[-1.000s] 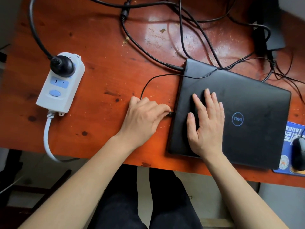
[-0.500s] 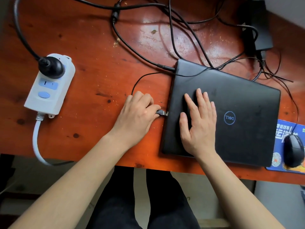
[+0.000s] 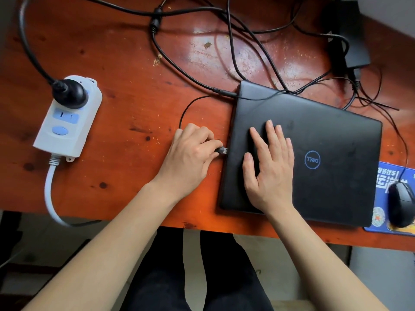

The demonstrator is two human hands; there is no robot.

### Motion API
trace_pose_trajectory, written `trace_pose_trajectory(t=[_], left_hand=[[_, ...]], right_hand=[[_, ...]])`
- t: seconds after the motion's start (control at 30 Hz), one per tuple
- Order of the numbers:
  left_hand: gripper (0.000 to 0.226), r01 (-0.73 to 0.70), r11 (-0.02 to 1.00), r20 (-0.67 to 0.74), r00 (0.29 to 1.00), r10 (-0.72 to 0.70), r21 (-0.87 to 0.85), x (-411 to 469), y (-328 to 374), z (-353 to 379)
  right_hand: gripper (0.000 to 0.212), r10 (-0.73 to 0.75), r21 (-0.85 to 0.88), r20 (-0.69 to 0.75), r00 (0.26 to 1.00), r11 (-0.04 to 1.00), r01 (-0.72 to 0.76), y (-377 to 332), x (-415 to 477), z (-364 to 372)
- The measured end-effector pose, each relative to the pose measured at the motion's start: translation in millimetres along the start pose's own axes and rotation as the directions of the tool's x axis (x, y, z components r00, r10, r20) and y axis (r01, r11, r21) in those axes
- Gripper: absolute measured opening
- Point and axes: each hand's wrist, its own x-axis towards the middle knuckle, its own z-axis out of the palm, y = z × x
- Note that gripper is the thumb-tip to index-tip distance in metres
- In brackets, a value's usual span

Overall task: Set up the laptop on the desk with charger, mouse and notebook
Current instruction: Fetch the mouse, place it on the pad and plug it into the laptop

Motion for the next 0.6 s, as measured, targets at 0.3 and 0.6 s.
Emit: trace_pose_trajectory(t=[0.3,0.6], left_hand=[[0.017,-0.104,0.994,0.112,0.988,0.107,-0.034,12,2,-5],[0.021,0.058,0.987,-0.021,0.998,-0.055,0.147,-3,4,3]], right_hand=[[0.054,-0.005,-0.025,-0.001,1.0,1.0,0.005,0,-1,0],[0.054,-0.011,-0.01,-0.003,1.0,1.0,0.011,1,0,1]])
